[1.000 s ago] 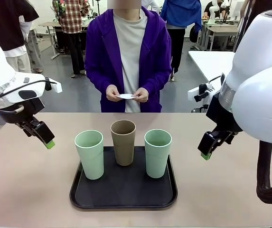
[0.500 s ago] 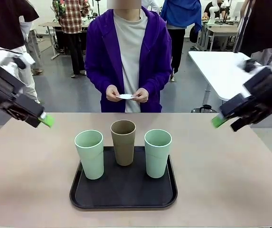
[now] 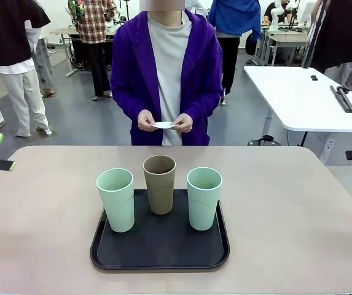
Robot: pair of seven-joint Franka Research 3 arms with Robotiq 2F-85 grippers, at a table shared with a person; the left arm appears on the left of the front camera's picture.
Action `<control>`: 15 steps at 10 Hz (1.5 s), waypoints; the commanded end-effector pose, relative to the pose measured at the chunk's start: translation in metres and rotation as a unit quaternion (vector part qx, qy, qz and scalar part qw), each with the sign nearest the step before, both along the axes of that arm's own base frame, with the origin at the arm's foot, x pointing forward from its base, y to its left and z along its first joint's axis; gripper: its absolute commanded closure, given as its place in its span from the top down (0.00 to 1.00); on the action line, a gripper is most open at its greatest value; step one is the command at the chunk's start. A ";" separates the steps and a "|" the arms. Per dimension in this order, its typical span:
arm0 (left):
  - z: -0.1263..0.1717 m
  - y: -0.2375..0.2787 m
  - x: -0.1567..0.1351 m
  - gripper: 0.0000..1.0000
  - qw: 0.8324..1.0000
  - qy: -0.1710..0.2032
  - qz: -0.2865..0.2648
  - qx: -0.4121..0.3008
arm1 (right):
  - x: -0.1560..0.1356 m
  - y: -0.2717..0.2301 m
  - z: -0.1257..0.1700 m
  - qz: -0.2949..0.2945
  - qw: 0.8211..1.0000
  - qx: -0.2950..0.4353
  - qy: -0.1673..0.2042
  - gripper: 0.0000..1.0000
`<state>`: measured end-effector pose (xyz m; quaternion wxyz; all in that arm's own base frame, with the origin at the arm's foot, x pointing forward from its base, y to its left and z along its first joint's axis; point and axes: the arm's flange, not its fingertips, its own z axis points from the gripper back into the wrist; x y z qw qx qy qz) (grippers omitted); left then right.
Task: Place coasters on the table and set cups on them.
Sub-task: Pick up one Reusable plastic cup and place it on a coaster set by the human.
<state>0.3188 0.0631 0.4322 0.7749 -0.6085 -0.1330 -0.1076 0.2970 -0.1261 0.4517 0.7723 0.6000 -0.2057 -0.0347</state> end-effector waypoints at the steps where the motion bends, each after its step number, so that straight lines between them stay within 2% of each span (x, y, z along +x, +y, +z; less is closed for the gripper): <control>1: -0.007 -0.003 0.018 1.00 1.000 0.028 0.013 0.005 | -0.057 0.041 -0.057 0.023 1.000 0.015 -0.004 1.00; 3: -0.012 0.003 0.020 1.00 0.997 0.056 0.045 0.006 | -0.064 0.028 -0.067 0.019 1.000 0.008 0.023 1.00; 6: -0.019 0.014 0.021 1.00 0.994 0.076 0.078 0.000 | -0.065 0.021 -0.079 0.011 0.999 0.009 0.041 1.00; 8: -0.019 0.017 0.019 1.00 0.991 0.090 0.096 0.011 | -0.065 0.022 -0.079 0.012 0.999 0.005 0.041 1.00; 9: -0.018 0.016 0.018 1.00 0.990 0.095 0.098 0.028 | -0.064 0.025 -0.076 0.028 0.999 0.009 0.026 1.00; 10: -0.021 0.022 0.020 1.00 0.994 0.078 0.078 0.010 | -0.022 -0.031 -0.065 0.007 0.999 0.011 0.051 1.00; 15: -0.021 0.022 0.020 1.00 0.994 0.078 0.078 0.010 | -0.022 -0.031 -0.065 0.007 0.999 0.011 0.051 1.00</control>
